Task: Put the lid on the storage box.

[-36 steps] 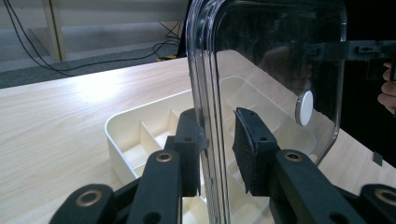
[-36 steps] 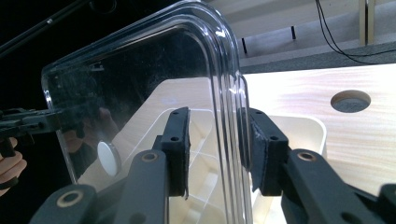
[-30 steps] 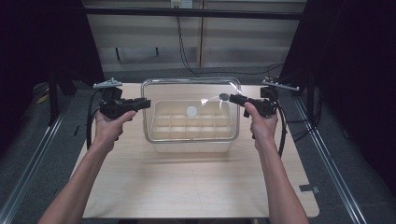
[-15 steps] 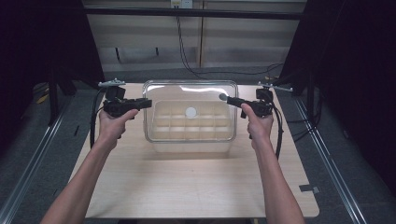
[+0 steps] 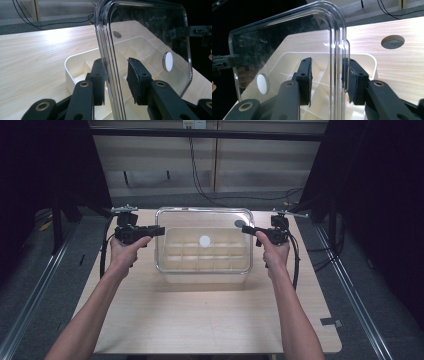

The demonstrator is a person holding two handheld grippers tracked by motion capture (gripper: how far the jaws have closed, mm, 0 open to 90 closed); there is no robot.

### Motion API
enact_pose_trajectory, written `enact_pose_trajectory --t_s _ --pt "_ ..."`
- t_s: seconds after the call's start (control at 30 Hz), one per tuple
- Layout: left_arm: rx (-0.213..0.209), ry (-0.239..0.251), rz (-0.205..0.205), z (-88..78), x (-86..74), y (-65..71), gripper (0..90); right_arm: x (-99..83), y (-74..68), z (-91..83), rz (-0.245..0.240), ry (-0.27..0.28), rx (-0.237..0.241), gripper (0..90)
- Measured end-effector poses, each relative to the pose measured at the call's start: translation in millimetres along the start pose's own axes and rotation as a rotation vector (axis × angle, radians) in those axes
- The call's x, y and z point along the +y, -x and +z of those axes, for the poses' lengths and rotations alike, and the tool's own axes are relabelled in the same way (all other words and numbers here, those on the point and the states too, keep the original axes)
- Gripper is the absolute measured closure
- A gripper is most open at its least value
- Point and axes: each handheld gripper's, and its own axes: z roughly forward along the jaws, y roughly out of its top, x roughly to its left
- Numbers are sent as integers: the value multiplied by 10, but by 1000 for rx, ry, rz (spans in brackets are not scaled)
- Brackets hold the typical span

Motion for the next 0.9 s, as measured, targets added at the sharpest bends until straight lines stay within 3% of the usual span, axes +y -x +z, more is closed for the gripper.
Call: enact_pose_trajectory --t_s 0.1,0.2,0.5,0.73,0.9 --pt "-4 1 -8 25 -4 -23 674 3 -1 17 -11 -3 -11 595" --pt "-12 -3 -27 91 -14 -91 669 2 -10 71 -54 -20 -43 562" --pt "-7 -18 -50 179 -34 -181 662 13 41 156 -39 -50 -57 552" --pt "32 -52 -52 270 -68 -267 662 -17 109 273 -29 -71 -75 524" --pt "27 -64 -73 323 -91 -311 668 -24 147 336 -21 -91 -87 502"
